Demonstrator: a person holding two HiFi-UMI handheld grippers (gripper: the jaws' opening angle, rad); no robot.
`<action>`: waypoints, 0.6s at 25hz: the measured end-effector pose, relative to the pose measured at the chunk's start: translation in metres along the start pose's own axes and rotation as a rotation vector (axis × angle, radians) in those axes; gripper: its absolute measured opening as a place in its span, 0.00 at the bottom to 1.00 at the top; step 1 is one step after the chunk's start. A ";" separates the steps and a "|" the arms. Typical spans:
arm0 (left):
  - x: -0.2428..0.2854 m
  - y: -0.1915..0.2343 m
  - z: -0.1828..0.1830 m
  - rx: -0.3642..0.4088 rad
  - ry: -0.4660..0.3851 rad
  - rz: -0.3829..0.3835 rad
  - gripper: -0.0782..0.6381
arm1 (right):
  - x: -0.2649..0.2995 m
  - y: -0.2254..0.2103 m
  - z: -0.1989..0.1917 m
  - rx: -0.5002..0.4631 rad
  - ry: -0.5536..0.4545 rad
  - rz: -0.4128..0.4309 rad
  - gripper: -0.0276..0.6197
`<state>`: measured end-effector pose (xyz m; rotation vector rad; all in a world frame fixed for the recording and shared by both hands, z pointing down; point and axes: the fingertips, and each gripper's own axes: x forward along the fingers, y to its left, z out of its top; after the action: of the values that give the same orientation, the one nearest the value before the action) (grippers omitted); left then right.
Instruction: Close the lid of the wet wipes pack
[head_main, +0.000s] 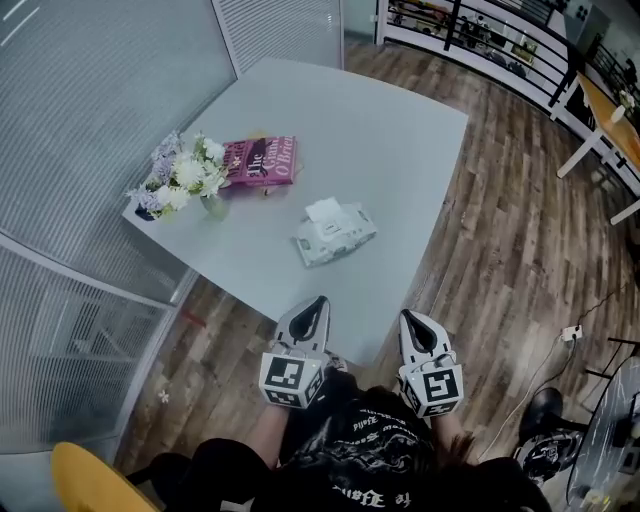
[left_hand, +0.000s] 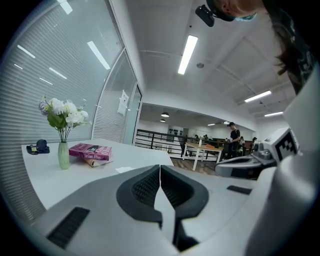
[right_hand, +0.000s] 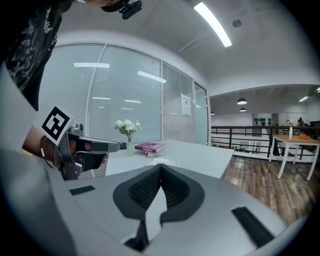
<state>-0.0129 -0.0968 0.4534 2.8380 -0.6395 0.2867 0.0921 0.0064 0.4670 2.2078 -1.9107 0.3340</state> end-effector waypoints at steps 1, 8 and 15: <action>0.003 0.005 0.001 0.000 0.000 -0.003 0.12 | 0.005 0.001 0.001 0.000 0.002 -0.002 0.04; 0.017 0.025 -0.003 -0.019 0.015 -0.001 0.12 | 0.028 0.008 -0.004 0.056 0.065 0.014 0.04; 0.026 0.030 -0.007 -0.044 0.024 0.016 0.12 | 0.044 0.013 -0.003 0.027 0.097 0.081 0.04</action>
<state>-0.0043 -0.1320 0.4712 2.7846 -0.6562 0.3059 0.0852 -0.0357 0.4827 2.0938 -1.9576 0.4740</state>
